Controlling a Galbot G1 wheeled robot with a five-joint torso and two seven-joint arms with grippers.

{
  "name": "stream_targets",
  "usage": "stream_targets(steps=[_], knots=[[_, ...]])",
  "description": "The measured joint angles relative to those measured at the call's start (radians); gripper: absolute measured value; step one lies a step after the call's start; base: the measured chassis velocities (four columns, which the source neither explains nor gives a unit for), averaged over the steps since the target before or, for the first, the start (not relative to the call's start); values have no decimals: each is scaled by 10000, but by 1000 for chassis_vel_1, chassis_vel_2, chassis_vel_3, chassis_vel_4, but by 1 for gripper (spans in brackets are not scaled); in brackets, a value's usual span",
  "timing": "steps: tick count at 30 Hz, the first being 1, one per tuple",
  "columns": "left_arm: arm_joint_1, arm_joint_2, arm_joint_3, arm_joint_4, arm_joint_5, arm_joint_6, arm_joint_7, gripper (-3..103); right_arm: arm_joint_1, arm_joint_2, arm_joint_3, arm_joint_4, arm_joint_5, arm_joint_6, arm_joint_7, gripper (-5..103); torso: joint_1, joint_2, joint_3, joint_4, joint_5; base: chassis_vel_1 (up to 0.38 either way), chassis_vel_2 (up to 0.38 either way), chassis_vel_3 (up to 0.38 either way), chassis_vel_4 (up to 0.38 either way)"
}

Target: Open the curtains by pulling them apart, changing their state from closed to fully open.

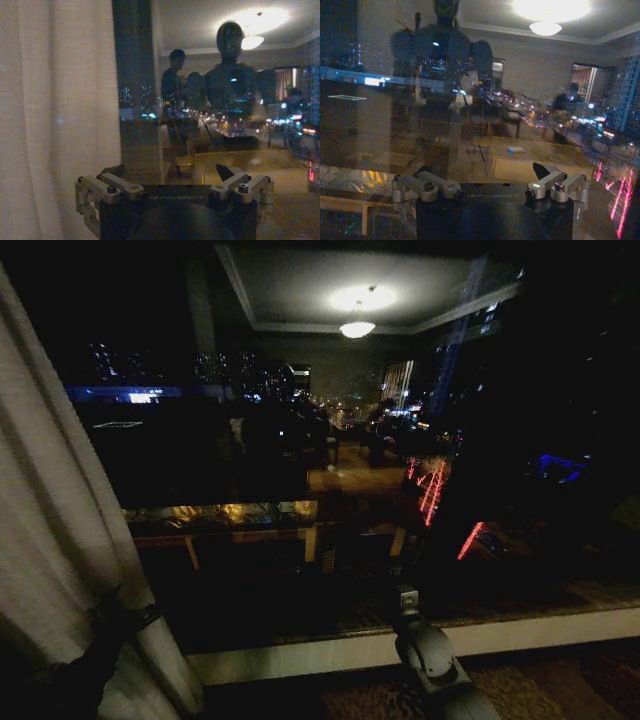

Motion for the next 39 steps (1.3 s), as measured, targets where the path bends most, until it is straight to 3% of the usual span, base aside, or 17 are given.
stream_targets(steps=[16,29,39], knots=[[33,-154,67,198,258,-388,250,100,73,58,-52,-75,-44,0,5,100,1,-1,1,-2,-2,-233,-308,228,301],[-61,-267,20,-3,343,-341,219,100,143,-139,53,-169,82,14,3,100,0,0,0,-1,3,-312,-414,304,413],[-206,-233,36,48,201,-61,-209,100,92,-344,94,-227,204,27,-36,100,-1,0,0,0,0,-276,-407,268,406]])
